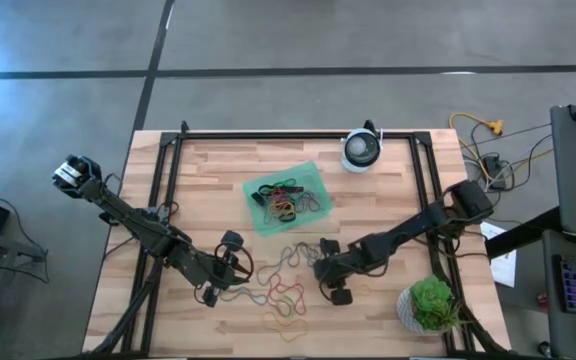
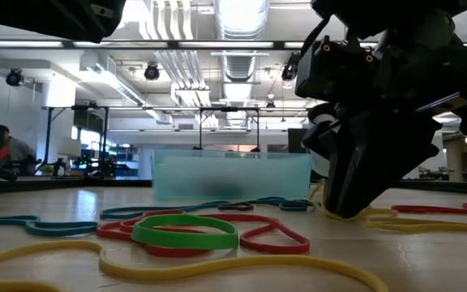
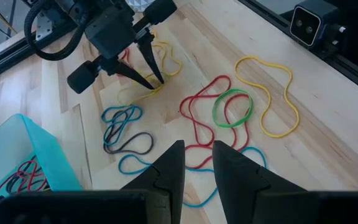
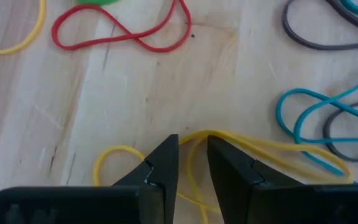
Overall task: Pick and place rubber bands into bin
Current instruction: Put the yellow rubber band into the green bin
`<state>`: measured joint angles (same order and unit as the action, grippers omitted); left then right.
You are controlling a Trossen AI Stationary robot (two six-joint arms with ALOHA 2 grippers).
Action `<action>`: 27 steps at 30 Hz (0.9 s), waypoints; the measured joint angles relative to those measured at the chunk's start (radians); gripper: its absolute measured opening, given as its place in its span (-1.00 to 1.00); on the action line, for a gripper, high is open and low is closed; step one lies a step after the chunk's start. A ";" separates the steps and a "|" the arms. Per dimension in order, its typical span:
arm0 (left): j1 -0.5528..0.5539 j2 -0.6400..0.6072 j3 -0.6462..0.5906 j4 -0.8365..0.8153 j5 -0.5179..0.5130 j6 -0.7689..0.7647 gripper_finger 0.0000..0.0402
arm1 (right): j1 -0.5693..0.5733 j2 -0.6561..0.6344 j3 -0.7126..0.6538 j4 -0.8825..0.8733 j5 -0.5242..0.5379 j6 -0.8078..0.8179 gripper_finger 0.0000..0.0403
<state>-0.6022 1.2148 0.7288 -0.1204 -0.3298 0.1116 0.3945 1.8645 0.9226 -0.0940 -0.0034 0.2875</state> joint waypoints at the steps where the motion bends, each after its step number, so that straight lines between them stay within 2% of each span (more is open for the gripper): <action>1: 0.000 0.000 0.000 0.000 0.000 0.000 -0.66 | 0.001 0.000 0.000 0.007 -0.001 -0.002 -0.59; 8: 0.000 0.000 0.000 0.000 0.000 0.000 -0.66 | 0.004 0.000 0.000 0.015 -0.008 -0.033 -0.61; 14: 0.000 0.000 -0.001 0.000 0.000 0.000 -0.66 | 0.030 0.001 0.001 0.011 0.011 -0.154 -0.92; 21: 0.000 0.000 -0.002 0.000 0.000 0.000 -0.66 | 0.054 -0.024 -0.002 -0.004 0.069 -0.182 -0.96; 27: 0.000 0.000 -0.003 0.000 0.000 0.000 -0.66 | 0.068 -0.098 -0.006 -0.030 0.096 -0.214 -0.96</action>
<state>-0.6024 1.2149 0.7261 -0.1206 -0.3300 0.1116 0.4624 1.7662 0.9166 -0.1243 0.0928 0.0735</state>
